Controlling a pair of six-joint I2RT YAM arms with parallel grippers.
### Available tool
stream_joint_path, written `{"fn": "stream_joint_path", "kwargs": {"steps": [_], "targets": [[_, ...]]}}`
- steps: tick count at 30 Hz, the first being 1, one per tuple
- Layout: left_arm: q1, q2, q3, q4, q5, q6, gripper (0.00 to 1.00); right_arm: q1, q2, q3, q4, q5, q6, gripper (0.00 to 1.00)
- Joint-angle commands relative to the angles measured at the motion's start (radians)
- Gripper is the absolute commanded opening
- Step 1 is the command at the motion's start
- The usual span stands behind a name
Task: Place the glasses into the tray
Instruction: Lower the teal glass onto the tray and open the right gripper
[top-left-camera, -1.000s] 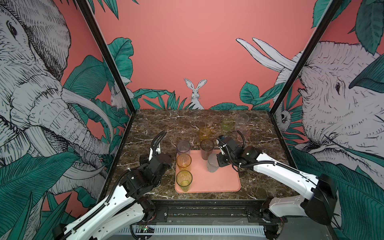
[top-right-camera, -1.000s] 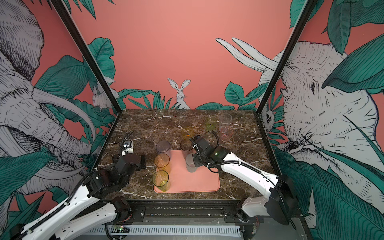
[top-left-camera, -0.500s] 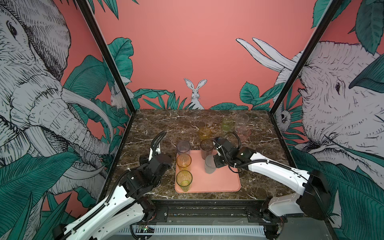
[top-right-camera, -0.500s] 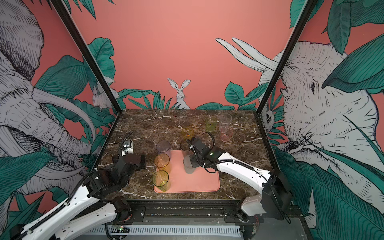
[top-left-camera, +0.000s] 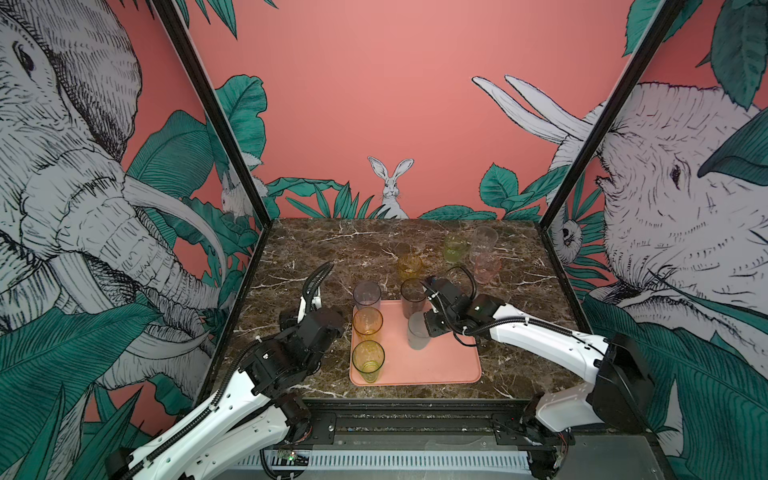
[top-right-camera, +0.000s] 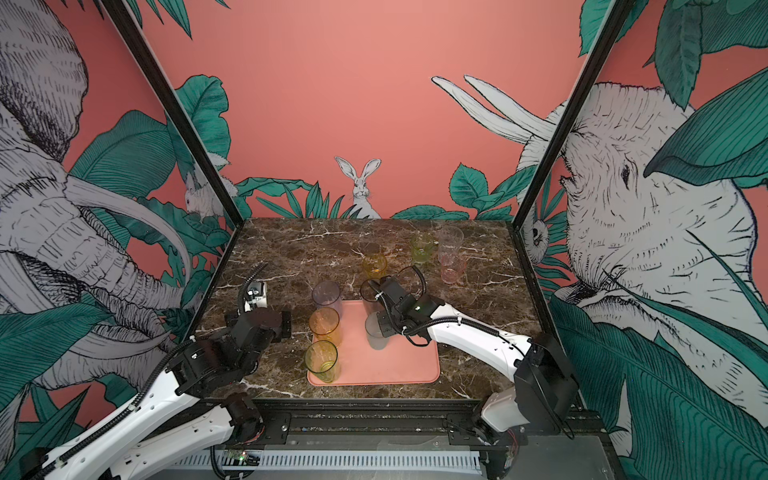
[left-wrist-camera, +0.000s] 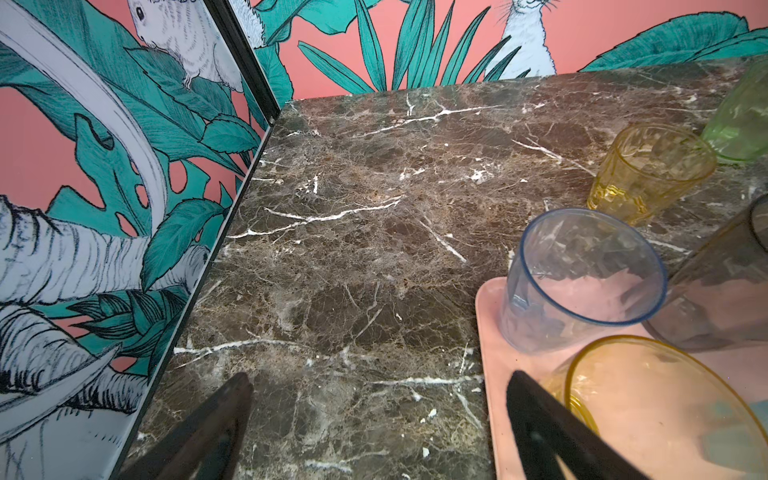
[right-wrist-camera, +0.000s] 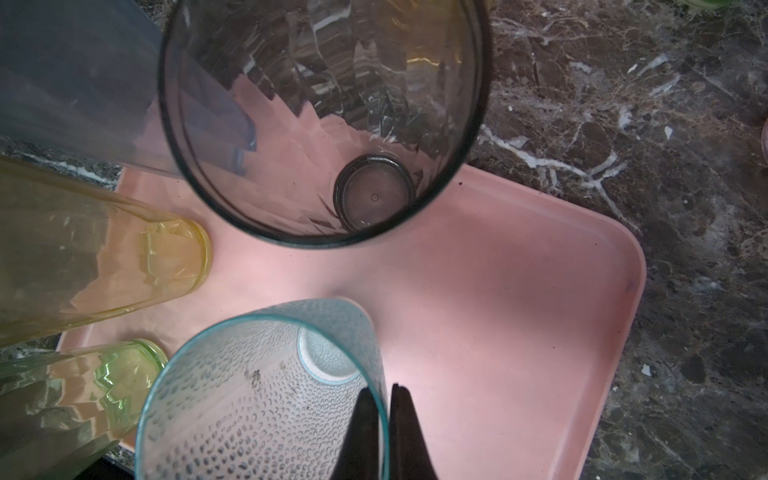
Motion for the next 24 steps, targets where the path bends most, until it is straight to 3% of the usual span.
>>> {"fn": "stream_joint_path", "kwargs": {"steps": [1, 24], "targets": [[0.005, -0.008, -0.015, 0.003, -0.007, -0.023, 0.96, 0.01, 0.005, -0.008, 0.034, 0.006, 0.014, 0.0], [0.005, -0.037, -0.031, -0.022, -0.005, -0.045, 0.96, 0.01, 0.043, 0.001, 0.039, 0.02, 0.021, 0.0]]}}
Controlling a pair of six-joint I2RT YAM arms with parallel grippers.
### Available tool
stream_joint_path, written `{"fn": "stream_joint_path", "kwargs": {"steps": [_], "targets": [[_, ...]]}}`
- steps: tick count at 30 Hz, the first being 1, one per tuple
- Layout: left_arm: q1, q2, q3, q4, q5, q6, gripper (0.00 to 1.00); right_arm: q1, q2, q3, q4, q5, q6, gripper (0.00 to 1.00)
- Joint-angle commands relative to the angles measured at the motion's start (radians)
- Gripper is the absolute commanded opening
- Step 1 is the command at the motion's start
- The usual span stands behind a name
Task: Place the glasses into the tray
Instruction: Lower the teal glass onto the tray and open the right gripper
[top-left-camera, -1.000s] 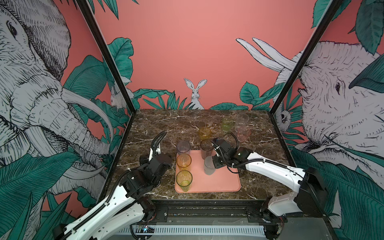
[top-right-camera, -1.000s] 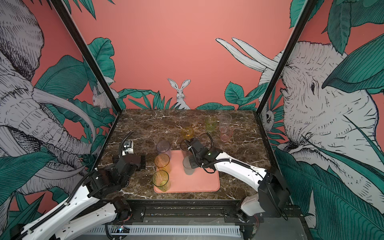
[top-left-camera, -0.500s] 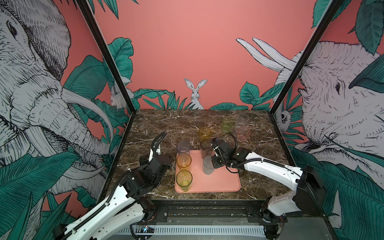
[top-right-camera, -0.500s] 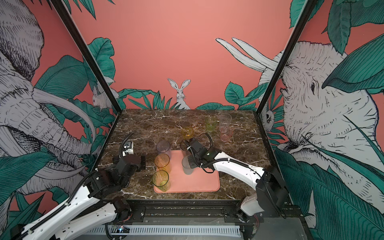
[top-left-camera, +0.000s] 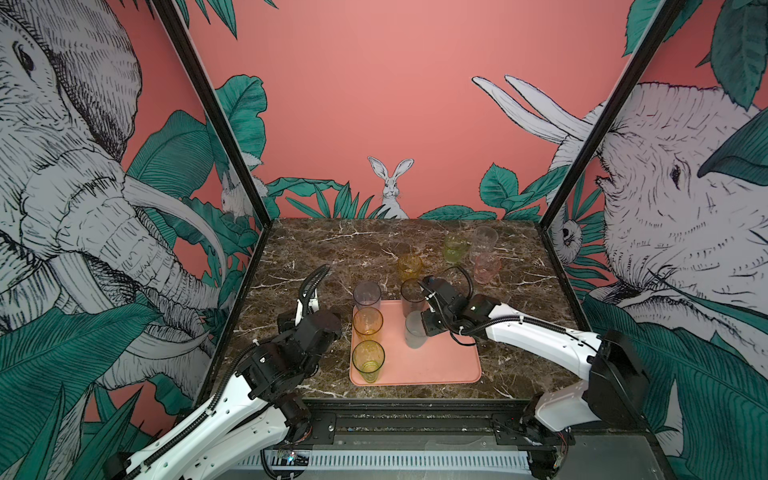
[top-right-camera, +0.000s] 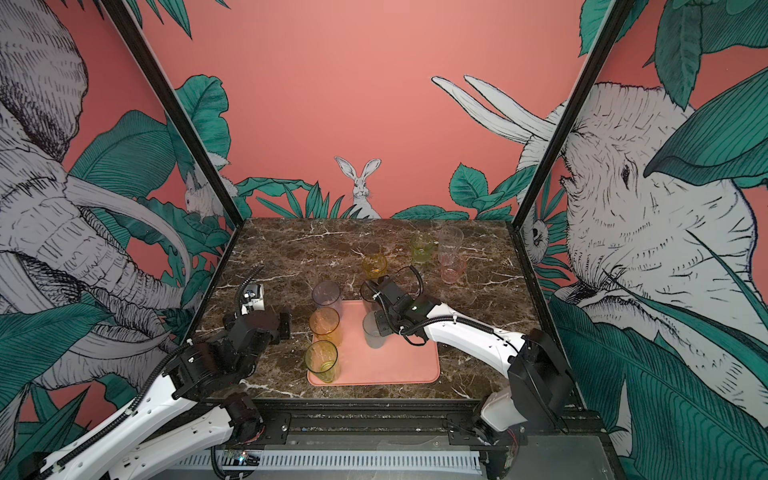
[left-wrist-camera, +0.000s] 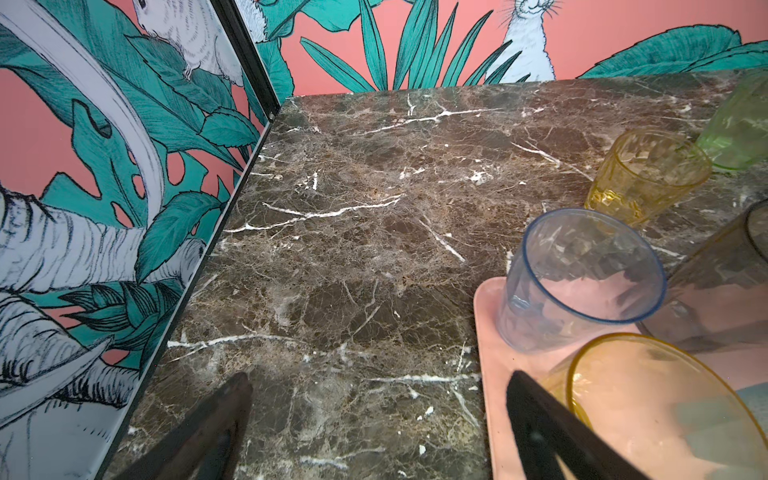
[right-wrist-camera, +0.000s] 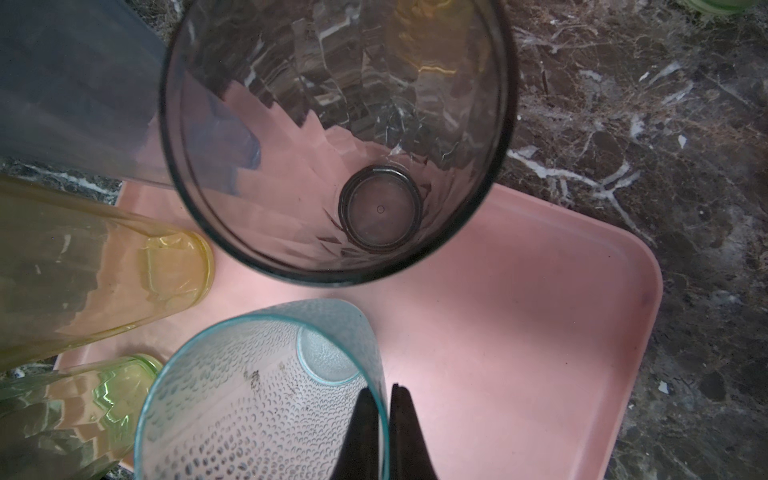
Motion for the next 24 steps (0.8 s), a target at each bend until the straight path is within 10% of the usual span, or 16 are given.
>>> {"fn": "stream_joint_path", "kwargs": {"steps": [1, 24], "targets": [[0.005, -0.008, -0.013, -0.018, -0.009, -0.022, 0.96, 0.006, 0.013, 0.001, 0.004, 0.018, 0.015, 0.0], [0.005, -0.012, -0.021, -0.02, -0.009, -0.026, 0.96, 0.006, 0.005, 0.016, -0.002, 0.002, 0.021, 0.18]]}}
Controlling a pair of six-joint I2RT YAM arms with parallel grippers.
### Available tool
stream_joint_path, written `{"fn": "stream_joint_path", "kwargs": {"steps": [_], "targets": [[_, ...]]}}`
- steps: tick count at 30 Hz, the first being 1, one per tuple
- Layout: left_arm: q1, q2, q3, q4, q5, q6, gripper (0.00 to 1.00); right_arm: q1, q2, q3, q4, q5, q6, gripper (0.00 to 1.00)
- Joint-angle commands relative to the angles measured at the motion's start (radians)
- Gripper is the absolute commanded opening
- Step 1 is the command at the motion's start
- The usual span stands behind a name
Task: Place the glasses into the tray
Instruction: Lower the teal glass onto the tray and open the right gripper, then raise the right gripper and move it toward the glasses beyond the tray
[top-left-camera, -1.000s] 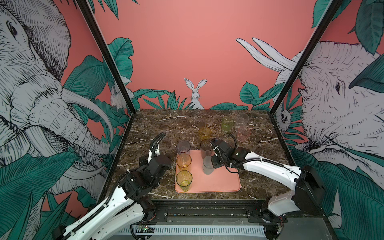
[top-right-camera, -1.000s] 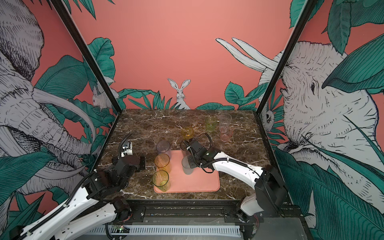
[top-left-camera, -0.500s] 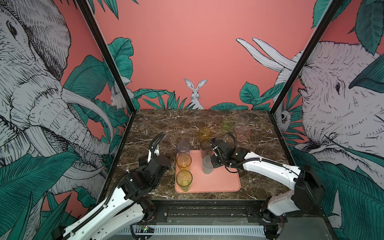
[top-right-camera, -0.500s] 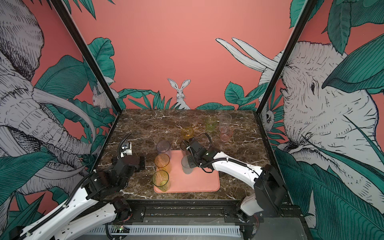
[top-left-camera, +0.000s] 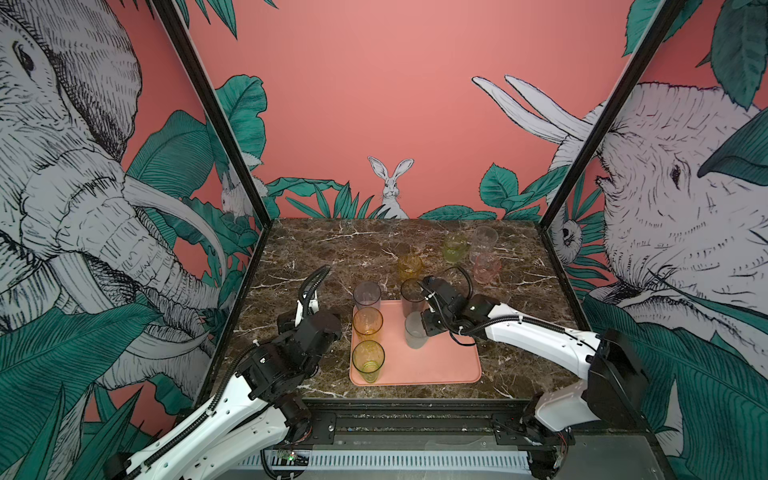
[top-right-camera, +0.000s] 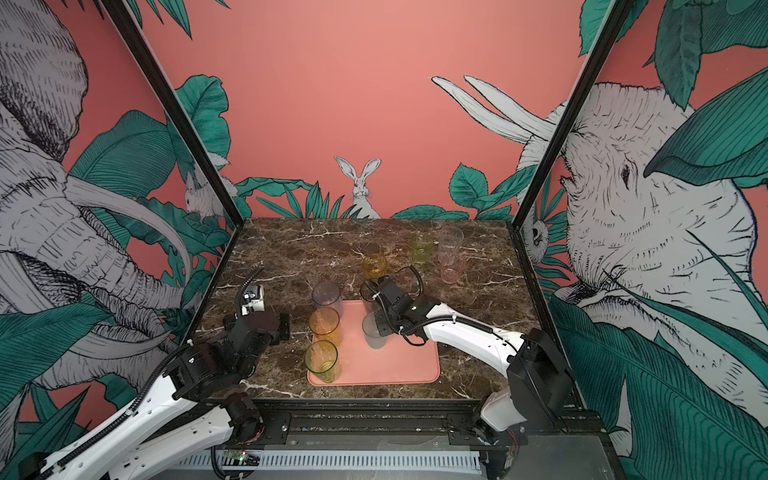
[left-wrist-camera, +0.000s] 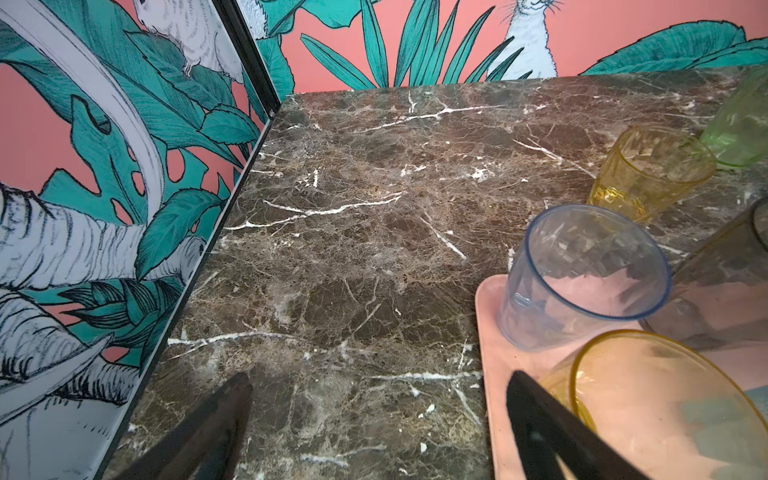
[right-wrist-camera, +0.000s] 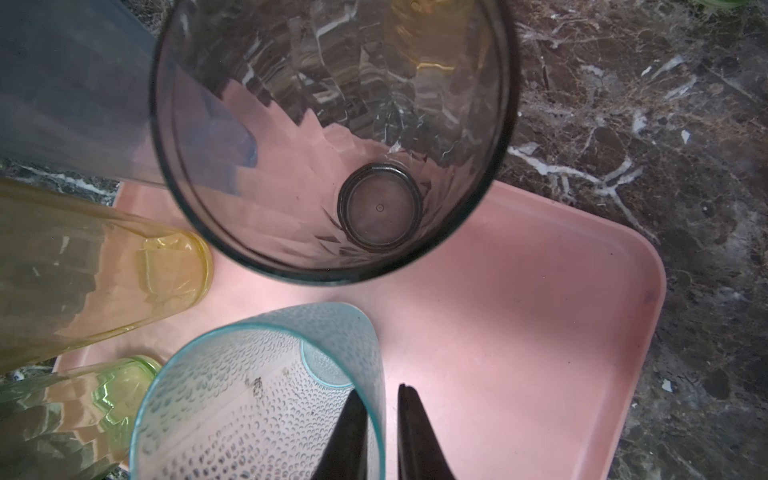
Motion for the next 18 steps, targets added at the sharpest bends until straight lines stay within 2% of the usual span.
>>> {"fn": "stream_joint_path", "kwargs": {"steps": [1, 18], "targets": [[0.005, -0.007, -0.011, -0.017, -0.008, -0.022, 0.96, 0.006, 0.0, 0.017, -0.003, 0.004, 0.011, 0.19], [0.005, -0.022, -0.014, -0.027, -0.008, -0.026, 0.96, 0.006, -0.052, 0.059, -0.047, 0.01, 0.003, 0.35]]}}
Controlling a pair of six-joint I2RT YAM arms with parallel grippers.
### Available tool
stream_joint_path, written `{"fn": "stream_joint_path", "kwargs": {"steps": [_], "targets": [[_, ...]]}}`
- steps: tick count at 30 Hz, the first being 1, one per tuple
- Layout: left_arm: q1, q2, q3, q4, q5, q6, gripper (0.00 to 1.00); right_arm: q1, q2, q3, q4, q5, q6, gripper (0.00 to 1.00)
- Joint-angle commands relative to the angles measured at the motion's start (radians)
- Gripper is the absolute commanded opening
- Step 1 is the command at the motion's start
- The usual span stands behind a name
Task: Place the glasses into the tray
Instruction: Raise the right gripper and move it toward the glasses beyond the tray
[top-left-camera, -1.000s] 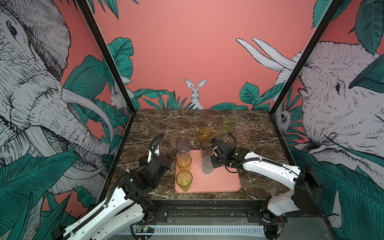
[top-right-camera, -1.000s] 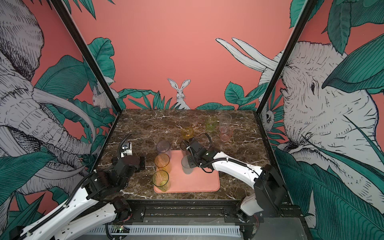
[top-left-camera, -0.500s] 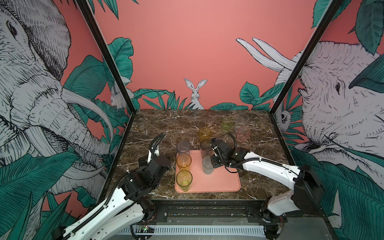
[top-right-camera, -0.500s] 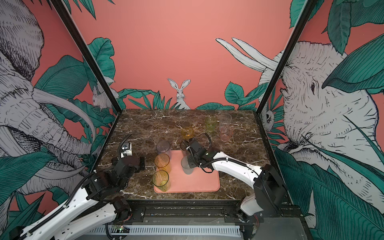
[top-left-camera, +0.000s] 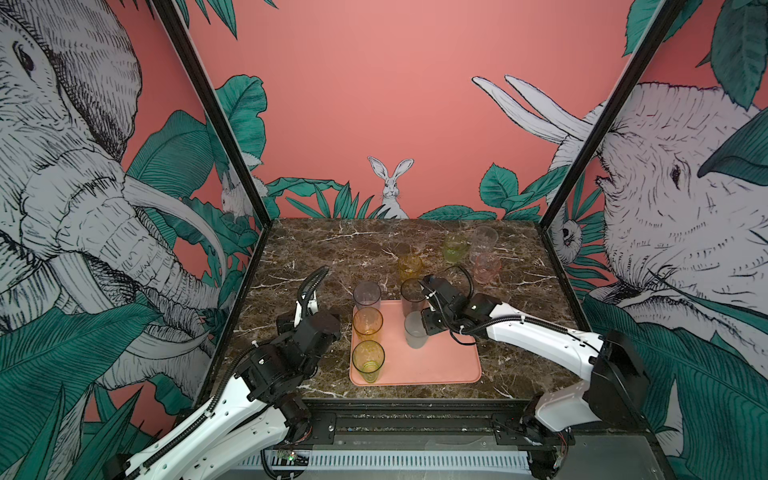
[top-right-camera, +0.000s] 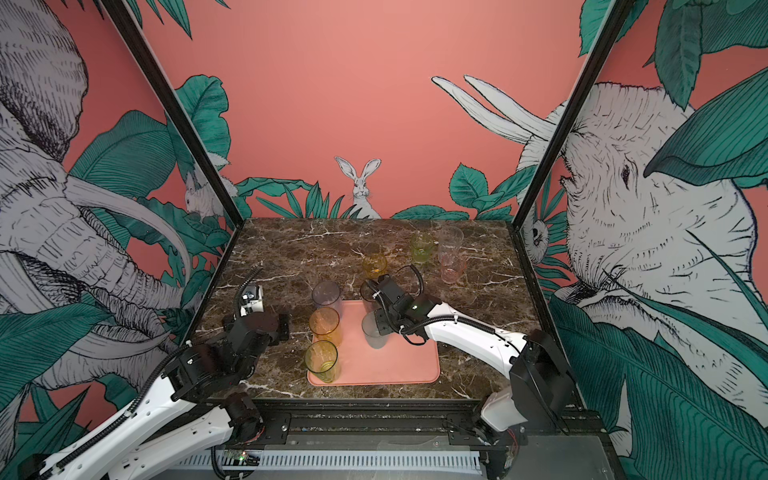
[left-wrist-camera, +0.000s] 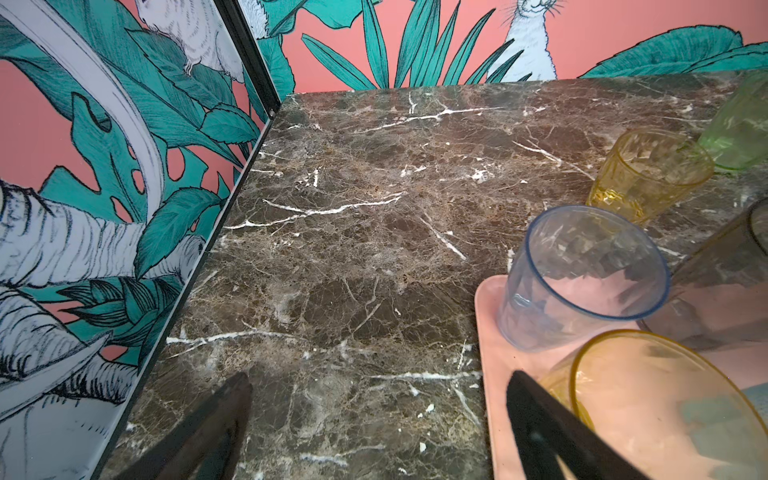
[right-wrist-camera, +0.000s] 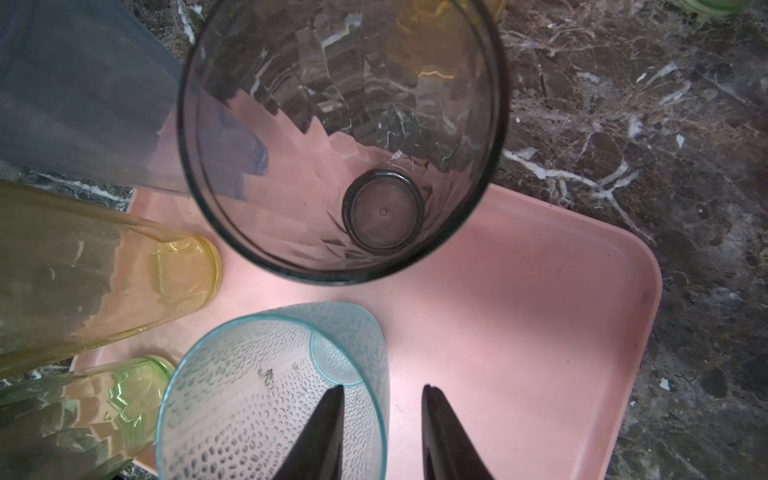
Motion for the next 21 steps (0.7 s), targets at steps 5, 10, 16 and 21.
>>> {"fn": "stream_joint_path", "kwargs": {"steps": [5, 10, 16, 21], "targets": [[0.005, -0.013, -0.014, -0.025, -0.009, -0.021, 0.96, 0.006, -0.065, 0.07, -0.053, 0.035, -0.024, 0.37], [0.005, -0.015, -0.01, -0.025, -0.009, -0.019, 0.96, 0.005, -0.09, 0.117, -0.087, 0.07, -0.06, 0.4], [0.004, -0.014, 0.001, -0.026, -0.009, -0.015, 0.96, -0.006, -0.102, 0.186, -0.117, 0.129, -0.111, 0.44], [0.005, -0.016, 0.007, -0.03, -0.008, -0.015, 0.96, -0.04, -0.098, 0.241, -0.137, 0.153, -0.15, 0.47]]}}
